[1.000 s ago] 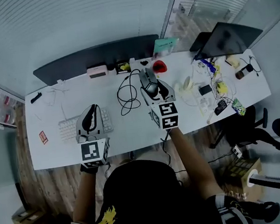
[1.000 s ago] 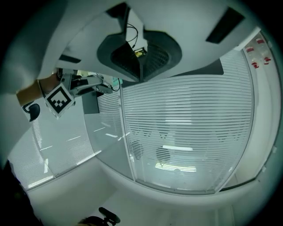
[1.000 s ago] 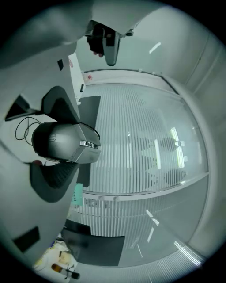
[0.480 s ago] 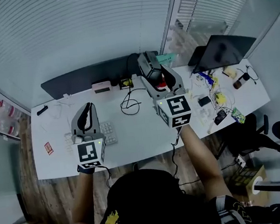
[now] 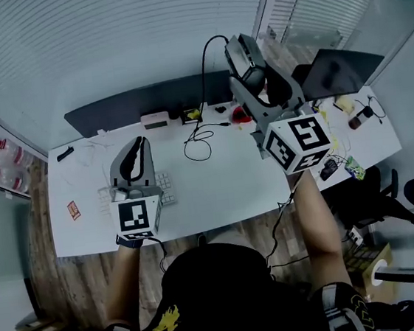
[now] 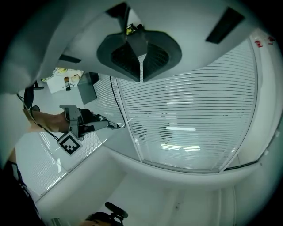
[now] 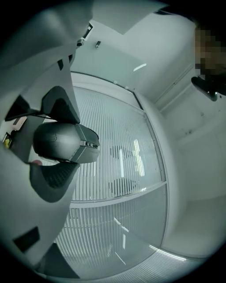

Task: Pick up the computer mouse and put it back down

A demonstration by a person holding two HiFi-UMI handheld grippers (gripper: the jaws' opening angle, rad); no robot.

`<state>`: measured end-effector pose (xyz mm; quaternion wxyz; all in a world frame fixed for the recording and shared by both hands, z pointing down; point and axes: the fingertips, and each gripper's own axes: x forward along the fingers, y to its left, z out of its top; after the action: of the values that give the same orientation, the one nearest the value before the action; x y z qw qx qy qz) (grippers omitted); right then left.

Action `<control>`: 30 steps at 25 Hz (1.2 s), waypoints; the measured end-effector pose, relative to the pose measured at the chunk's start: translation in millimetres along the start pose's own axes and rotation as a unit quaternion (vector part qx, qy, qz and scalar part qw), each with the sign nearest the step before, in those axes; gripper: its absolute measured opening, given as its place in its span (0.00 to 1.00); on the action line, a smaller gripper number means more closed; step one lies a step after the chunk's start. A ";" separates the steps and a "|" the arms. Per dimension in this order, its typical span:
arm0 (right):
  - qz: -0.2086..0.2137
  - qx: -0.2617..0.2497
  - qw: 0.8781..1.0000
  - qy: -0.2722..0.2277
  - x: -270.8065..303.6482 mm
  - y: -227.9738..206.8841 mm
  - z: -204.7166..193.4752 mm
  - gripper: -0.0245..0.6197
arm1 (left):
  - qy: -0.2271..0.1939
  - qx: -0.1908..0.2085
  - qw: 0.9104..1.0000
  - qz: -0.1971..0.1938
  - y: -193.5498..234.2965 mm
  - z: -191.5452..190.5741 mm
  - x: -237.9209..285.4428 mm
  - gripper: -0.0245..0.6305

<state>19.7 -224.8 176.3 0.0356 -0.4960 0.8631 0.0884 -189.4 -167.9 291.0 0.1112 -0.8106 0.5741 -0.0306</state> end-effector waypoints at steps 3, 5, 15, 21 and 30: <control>0.000 0.006 1.000 0.002 1.5 -1.0 -2.2 0.49 | 0.002 0.009 1.000 -0.001 -0.6 -2.2 1.0 0.09; 0.002 0.013 1.000 0.006 2.9 -1.7 -6.8 0.49 | 0.006 0.012 1.000 -0.003 -2.2 -5.1 1.1 0.09; -0.014 -0.006 0.997 0.070 14.2 -10.9 -74.9 0.49 | 0.036 0.021 0.999 -0.010 -9.3 -39.4 12.9 0.09; -0.019 0.000 0.992 0.127 7.6 -9.9 -143.4 0.49 | 0.072 0.008 0.997 -0.014 -19.6 -76.3 19.3 0.09; -0.034 0.029 0.975 0.218 -6.1 -9.1 -255.5 0.49 | 0.084 -0.025 0.996 -0.008 -29.2 -117.5 32.9 0.09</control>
<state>37.3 -272.1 427.0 -0.1361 -0.5307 0.8352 -0.0484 -172.1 -206.5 409.1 0.0418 -0.8121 0.5757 -0.0855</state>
